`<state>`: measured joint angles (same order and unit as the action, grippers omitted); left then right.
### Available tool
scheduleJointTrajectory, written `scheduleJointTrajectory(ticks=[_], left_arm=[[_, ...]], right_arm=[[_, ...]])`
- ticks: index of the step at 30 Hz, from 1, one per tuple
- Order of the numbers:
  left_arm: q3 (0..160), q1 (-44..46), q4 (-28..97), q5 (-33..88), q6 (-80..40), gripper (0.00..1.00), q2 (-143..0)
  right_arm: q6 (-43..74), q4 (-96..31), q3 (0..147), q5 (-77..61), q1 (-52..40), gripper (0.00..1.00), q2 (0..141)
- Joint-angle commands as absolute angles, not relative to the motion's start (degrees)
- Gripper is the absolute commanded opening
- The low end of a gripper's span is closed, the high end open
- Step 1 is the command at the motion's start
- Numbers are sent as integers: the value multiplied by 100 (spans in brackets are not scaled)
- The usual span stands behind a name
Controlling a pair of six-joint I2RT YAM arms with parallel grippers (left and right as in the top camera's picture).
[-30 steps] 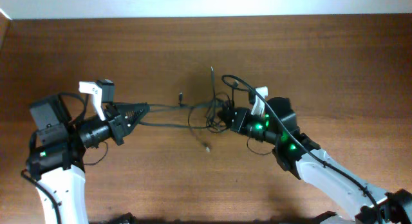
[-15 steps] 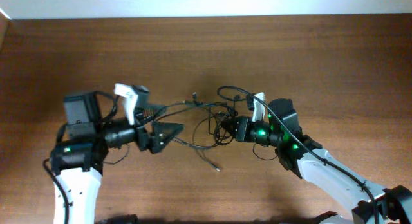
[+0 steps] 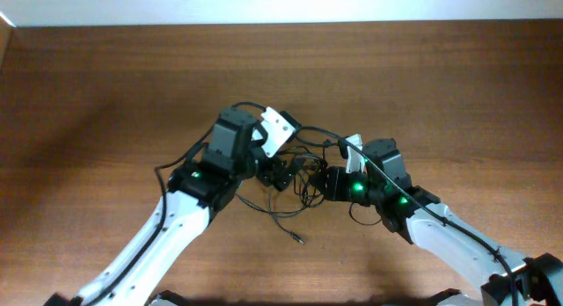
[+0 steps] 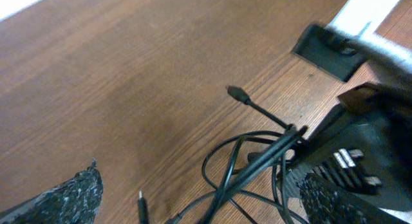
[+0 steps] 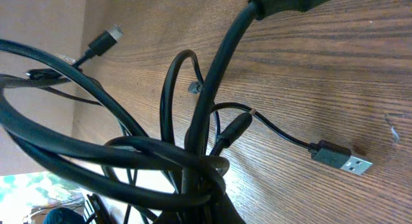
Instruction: Untangle cables
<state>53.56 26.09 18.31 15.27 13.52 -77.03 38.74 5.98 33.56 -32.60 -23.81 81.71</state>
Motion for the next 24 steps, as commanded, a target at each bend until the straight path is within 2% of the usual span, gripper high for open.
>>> scheduleJointTrajectory(ticks=[1,2,3,4,5,7,9,13,16,18,24], left_arm=[[5360,2659,1575,1369,1382,100,-8193],[5360,2659,1452,1369,1380,96,-8333],[5360,2659,1367,1372,1378,74,-8449],[5360,2659,1352,1404,1378,32,-8508],[5360,2659,1365,1411,1378,0,-8589],[5365,2626,1367,1404,1280,0,-8597],[5371,2429,1328,1409,631,0,-8340],[5371,1520,1466,1406,-635,0,-7393],[5369,808,1763,1315,-1393,0,-7240],[5365,403,2141,823,-2504,0,-7240],[5365,217,2303,805,-3538,0,-7240]], right_arm=[[3763,615,3371,-3492,-2397,4,8136],[3763,620,3371,-3594,-2397,4,8136],[3763,620,3371,-3625,-2397,4,8136],[3765,622,3371,-3645,-2397,4,8136],[3765,622,3371,-3647,-2397,4,8136],[3765,593,3371,-3638,-2397,4,8136],[3769,386,3371,-3404,-2397,4,8136],[3771,-587,3371,-2609,-2397,5,8136],[3793,-604,3371,-2624,-2397,5,8136],[3793,-655,3371,-2602,-2397,5,8136],[4121,-1431,3371,-1719,-2397,7,8138]])
